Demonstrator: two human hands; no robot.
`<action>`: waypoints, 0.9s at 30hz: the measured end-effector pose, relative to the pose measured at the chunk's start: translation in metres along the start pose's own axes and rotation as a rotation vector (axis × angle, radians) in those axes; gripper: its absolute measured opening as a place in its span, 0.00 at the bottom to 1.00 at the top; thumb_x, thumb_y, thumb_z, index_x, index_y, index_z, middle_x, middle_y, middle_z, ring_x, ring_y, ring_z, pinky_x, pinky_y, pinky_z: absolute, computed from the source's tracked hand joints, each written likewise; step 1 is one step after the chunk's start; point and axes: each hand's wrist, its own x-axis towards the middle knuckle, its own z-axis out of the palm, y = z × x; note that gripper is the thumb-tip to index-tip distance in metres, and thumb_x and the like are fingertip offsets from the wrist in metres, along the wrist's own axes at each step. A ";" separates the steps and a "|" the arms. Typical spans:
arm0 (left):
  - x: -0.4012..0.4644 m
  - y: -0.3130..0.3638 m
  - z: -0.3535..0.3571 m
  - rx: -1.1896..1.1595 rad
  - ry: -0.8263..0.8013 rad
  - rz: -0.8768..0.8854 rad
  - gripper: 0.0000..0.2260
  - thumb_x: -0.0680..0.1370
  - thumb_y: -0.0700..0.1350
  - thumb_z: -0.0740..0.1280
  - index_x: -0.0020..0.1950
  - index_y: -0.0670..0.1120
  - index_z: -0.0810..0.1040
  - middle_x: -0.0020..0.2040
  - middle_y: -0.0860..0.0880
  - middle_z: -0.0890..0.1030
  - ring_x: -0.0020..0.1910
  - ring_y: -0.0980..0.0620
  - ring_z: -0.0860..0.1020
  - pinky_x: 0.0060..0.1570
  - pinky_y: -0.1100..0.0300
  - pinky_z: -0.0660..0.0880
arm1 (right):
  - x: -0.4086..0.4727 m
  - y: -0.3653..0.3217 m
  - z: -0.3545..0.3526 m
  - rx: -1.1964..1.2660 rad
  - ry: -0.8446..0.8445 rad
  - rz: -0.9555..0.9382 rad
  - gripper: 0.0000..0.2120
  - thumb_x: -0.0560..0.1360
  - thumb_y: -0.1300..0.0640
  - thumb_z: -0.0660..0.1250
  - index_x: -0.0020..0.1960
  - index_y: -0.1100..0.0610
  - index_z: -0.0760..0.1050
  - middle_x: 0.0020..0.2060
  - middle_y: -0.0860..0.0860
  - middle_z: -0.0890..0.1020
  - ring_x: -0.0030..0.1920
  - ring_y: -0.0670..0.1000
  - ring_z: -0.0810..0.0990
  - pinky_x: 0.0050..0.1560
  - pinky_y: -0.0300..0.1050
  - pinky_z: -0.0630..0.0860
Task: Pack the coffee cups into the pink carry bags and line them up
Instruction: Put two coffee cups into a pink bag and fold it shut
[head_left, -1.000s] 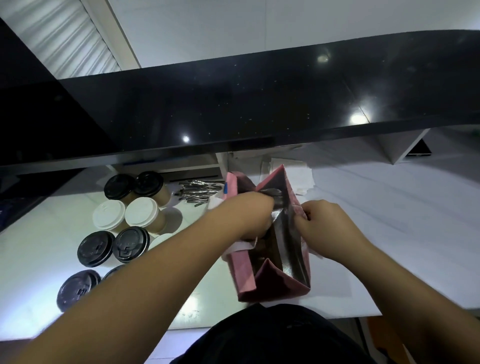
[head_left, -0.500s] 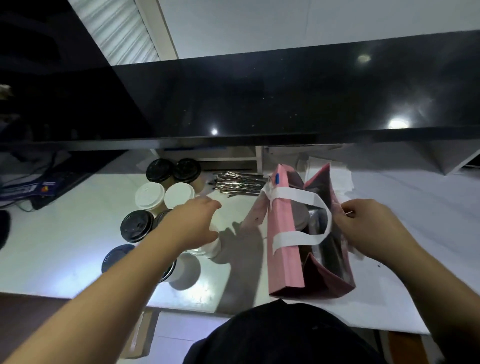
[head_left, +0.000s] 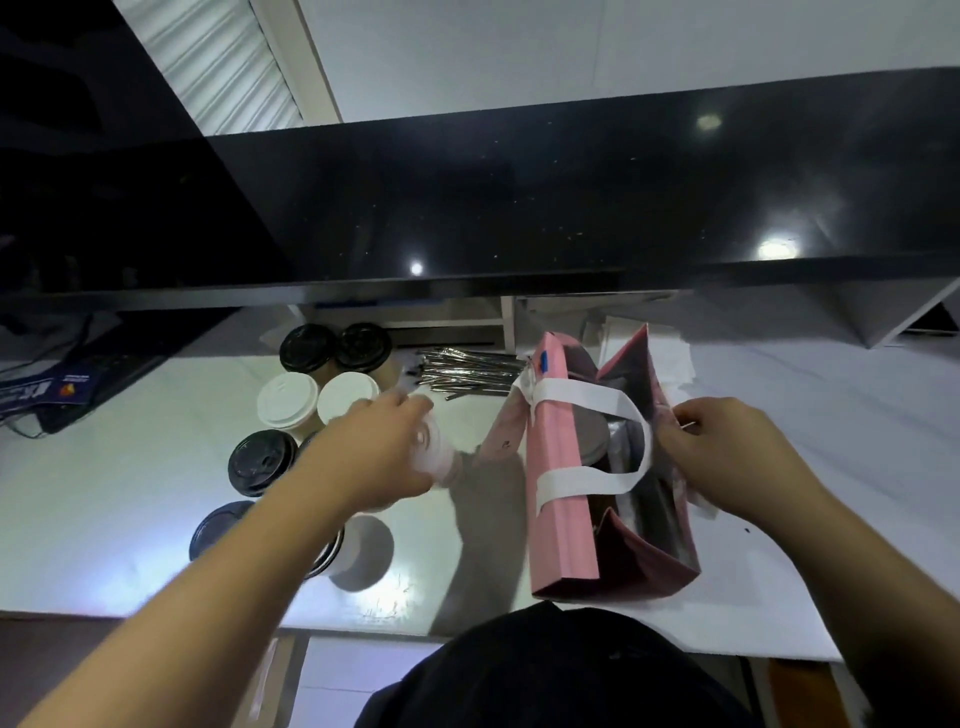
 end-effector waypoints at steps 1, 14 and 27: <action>-0.004 0.005 -0.017 -0.057 0.055 0.009 0.38 0.70 0.57 0.75 0.78 0.56 0.66 0.73 0.51 0.70 0.66 0.42 0.74 0.62 0.46 0.76 | 0.000 0.000 0.000 0.000 0.004 -0.004 0.17 0.80 0.47 0.64 0.37 0.54 0.82 0.28 0.48 0.82 0.31 0.52 0.81 0.35 0.51 0.81; -0.010 0.131 -0.097 -0.197 0.377 0.446 0.40 0.69 0.62 0.73 0.78 0.59 0.60 0.74 0.60 0.66 0.69 0.56 0.66 0.58 0.61 0.64 | -0.003 0.014 -0.008 -0.007 -0.032 -0.051 0.20 0.80 0.46 0.62 0.35 0.55 0.79 0.28 0.50 0.81 0.31 0.51 0.79 0.30 0.48 0.76; 0.044 0.170 -0.018 0.152 -0.052 0.573 0.31 0.72 0.61 0.74 0.71 0.52 0.72 0.63 0.51 0.78 0.60 0.47 0.78 0.55 0.50 0.79 | -0.004 0.031 -0.012 0.035 -0.017 -0.108 0.23 0.83 0.50 0.59 0.30 0.55 0.66 0.24 0.50 0.72 0.27 0.50 0.70 0.28 0.45 0.62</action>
